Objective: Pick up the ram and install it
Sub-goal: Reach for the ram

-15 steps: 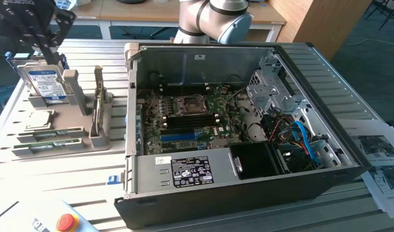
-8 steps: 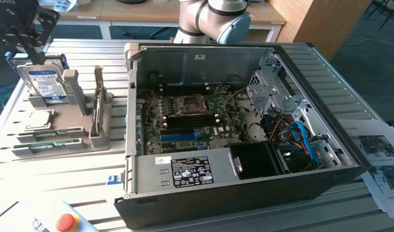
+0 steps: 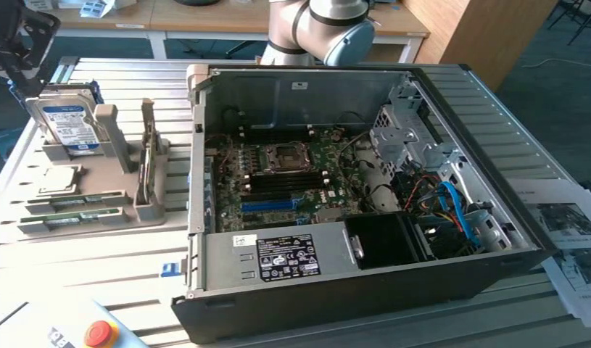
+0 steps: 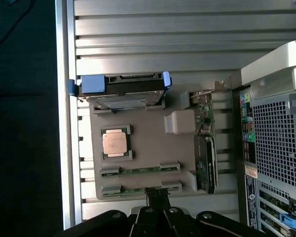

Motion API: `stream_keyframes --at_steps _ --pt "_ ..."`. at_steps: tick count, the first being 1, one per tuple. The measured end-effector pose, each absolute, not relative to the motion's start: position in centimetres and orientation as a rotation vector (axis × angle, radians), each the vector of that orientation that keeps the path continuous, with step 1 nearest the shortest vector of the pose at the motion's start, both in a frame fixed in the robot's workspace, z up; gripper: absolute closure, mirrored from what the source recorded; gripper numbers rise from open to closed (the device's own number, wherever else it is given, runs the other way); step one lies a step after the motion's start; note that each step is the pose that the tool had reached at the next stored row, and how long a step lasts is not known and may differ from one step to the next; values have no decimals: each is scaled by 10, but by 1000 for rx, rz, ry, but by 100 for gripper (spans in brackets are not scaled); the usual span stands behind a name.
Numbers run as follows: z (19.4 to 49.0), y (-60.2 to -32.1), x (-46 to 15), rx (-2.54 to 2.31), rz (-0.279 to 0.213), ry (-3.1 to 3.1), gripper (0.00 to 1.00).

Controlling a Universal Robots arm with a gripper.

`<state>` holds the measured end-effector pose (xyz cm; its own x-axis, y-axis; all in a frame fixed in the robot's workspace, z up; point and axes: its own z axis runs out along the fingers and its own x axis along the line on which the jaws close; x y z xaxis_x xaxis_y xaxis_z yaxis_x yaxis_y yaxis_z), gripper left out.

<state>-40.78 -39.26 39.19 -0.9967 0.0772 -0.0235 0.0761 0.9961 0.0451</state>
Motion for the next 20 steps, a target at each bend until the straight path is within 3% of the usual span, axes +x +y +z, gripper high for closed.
stream_keyframes --at_steps 15,20 --pt "392 -392 -419 120 69 3113 90" --pt "392 -380 -419 119 69 3113 90"
